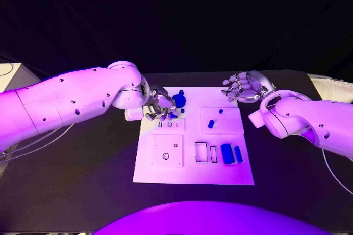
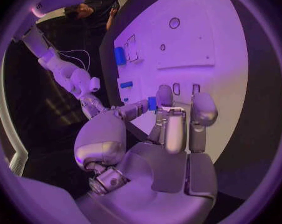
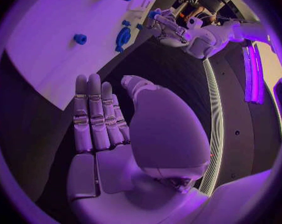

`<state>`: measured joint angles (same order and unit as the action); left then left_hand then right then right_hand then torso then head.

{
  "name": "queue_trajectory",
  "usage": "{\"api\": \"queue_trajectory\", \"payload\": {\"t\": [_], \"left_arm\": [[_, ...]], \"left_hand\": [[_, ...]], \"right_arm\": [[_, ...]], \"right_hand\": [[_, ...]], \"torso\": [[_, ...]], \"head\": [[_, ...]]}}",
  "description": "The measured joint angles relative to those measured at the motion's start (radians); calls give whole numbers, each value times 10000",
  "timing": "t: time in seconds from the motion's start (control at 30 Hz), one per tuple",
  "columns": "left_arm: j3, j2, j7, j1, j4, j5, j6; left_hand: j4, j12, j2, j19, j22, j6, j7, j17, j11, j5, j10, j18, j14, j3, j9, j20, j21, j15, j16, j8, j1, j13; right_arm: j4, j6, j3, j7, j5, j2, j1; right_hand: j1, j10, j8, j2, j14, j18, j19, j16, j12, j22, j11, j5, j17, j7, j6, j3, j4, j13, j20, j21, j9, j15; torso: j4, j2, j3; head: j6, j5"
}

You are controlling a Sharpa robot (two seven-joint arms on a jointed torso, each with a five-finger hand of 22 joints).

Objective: Assemble the parts on the task board

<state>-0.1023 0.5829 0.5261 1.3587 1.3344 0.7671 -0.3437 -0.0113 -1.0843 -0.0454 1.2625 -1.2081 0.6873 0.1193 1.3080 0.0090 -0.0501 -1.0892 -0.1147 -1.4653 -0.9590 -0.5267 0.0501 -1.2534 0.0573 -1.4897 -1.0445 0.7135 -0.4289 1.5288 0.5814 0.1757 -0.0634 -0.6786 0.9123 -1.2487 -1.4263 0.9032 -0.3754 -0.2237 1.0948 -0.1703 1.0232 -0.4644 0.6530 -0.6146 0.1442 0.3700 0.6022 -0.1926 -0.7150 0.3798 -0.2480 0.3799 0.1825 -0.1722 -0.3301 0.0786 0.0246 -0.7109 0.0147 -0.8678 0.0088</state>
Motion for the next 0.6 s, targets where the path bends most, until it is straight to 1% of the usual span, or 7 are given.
{"api": "queue_trajectory", "payload": {"t": [0.03, 0.13, 0.17, 0.2, 0.4, 0.47, 0.6], "left_arm": [[-31, -51, 4, 33, -45, 87, -42], [-153, -215, 19, 130, -180, 404, -180], [-191, -272, 24, 157, -215, 538, -232], [-220, -310, 29, 175, -240, 632, -269], [-381, -473, 57, 249, -341, 1237, -543], [-429, -511, 67, 266, -352, 1397, -665], [-517, -572, 83, 296, -391, 1604, -882]], "left_hand": [[0, -82, -1, 90, -89, 80, -48, 0, 5, 0, -103, 0, -17, 0, -30, -19, -88, 18, -75, -1, -22, -145], [2, -253, 96, 369, -381, 316, -103, 0, -55, -687, -554, -2, 1, 2, -144, -123, -366, 105, -353, -32, -253, -511], [25, -254, 110, 461, -468, 334, -89, 0, -33, -826, -644, 154, -20, 25, -159, -142, -444, 162, -441, -42, -283, -600], [65, -285, 93, 500, -527, 374, -83, 0, -95, -896, -786, 160, -2, 65, -172, -176, -501, 181, -487, -43, -326, -692], [187, -759, 64, 798, -869, 674, -70, -1, -26, -967, -1314, 159, -3, 187, -235, -214, -785, 253, -676, 35, -431, -1841], [233, -814, 70, 884, -934, 781, -72, -1, -51, -1070, -1413, 159, -16, 233, -243, -236, -847, 307, -736, 89, -439, -2022], [281, -833, 80, 975, -1001, 890, -65, -1, -56, -1209, -1514, 318, -2, 281, -247, -267, -925, 322, -775, 154, -470, -2230]], "right_arm": [[-1, -2, 0, 1, 0, -3, 0], [-7, -7, 1, 3, 0, -20, 1], [-12, -10, 1, 3, 0, -29, 2], [-15, -12, 1, 3, 0, -35, 2], [-36, -26, 1, 2, 0, -67, 4], [-44, -29, 1, 1, 0, -72, 8], [-50, -35, 1, -3, 0, -81, 10]], "right_hand": [[0, 0, 0, 0, 0, 0, 0, 0, 0, 0, 0, 0, 0, 0, 0, 0, 0, -4, 0, 0, 0, 0], [0, 0, 0, 0, 0, 0, 0, 0, 0, 0, 0, 0, 0, 0, 0, 0, 0, -4, 0, 1, 0, 0], [0, 0, 0, 0, 0, 0, 0, 0, 0, 0, 0, 0, 0, 0, 0, 0, 0, -4, 0, 0, 0, 0], [0, 0, 0, 0, 0, 0, 0, 0, 0, 1, 0, 4, 0, 0, 0, 0, 0, -5, 0, 0, 0, 0], [0, 1, 0, 0, 0, 1, 0, 0, 0, 11, 0, 42, 0, 0, 0, 0, 0, -18, 0, 0, 0, 0], [0, 0, 0, 0, 0, 0, 0, 0, 0, 11, 0, 42, 0, 0, 0, 0, -1, -18, 0, 0, 0, 0], [0, 1, 0, 0, 0, 0, 0, 46, 0, 11, -1, 42, 0, 0, 0, 28, 28, -35, 0, 0, 9, 0]], "torso": [[2, 0, 0], [5, 3, 1], [9, 7, 4], [11, 8, 6], [17, 12, 6], [17, 12, 4], [17, 8, -2]], "head": [[5, 4], [14, 21], [16, 30], [19, 35], [35, 75], [35, 86], [20, 107]]}}
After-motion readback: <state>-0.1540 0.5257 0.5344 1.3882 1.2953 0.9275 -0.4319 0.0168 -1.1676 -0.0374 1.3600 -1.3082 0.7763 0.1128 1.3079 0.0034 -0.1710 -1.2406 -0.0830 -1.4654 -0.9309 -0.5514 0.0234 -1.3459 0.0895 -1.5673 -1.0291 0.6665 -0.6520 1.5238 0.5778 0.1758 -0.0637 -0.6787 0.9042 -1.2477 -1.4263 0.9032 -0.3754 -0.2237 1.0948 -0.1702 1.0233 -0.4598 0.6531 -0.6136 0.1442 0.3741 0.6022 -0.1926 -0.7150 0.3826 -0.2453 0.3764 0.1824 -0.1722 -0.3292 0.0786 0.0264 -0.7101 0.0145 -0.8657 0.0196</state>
